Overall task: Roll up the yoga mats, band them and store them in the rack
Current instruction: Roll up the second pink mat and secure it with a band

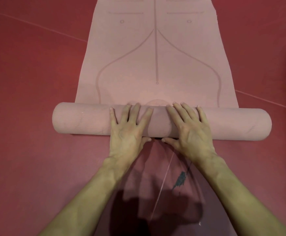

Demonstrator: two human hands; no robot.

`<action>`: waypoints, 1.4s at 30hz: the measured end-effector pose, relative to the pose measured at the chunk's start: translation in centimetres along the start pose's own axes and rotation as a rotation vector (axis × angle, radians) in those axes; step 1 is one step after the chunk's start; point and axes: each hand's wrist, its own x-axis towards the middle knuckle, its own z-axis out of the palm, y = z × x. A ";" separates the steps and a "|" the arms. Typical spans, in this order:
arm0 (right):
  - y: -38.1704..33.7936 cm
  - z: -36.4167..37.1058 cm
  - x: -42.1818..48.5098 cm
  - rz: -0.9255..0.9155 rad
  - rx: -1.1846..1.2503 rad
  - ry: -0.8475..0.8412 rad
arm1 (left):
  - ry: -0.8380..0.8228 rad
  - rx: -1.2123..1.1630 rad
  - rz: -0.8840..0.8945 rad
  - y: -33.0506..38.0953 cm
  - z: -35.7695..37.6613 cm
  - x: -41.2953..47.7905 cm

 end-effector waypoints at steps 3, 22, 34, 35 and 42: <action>-0.2 0.0 -0.3 -0.002 0.010 0.046 | 0.006 0.012 -0.014 0.3 0.0 -0.3; -1.8 -2.1 -9.7 -0.090 0.152 -0.048 | -0.136 -0.085 0.021 2.8 -2.4 -10.8; -4.0 -1.1 -12.5 0.157 0.200 0.135 | -0.144 -0.047 -0.014 3.0 -1.4 -10.2; -4.2 -0.8 -12.7 0.159 0.189 0.136 | -0.143 -0.050 -0.013 3.0 -1.4 -10.3; -2.9 -0.5 -10.3 0.120 0.215 0.143 | -0.126 -0.061 -0.022 2.5 -1.8 -8.7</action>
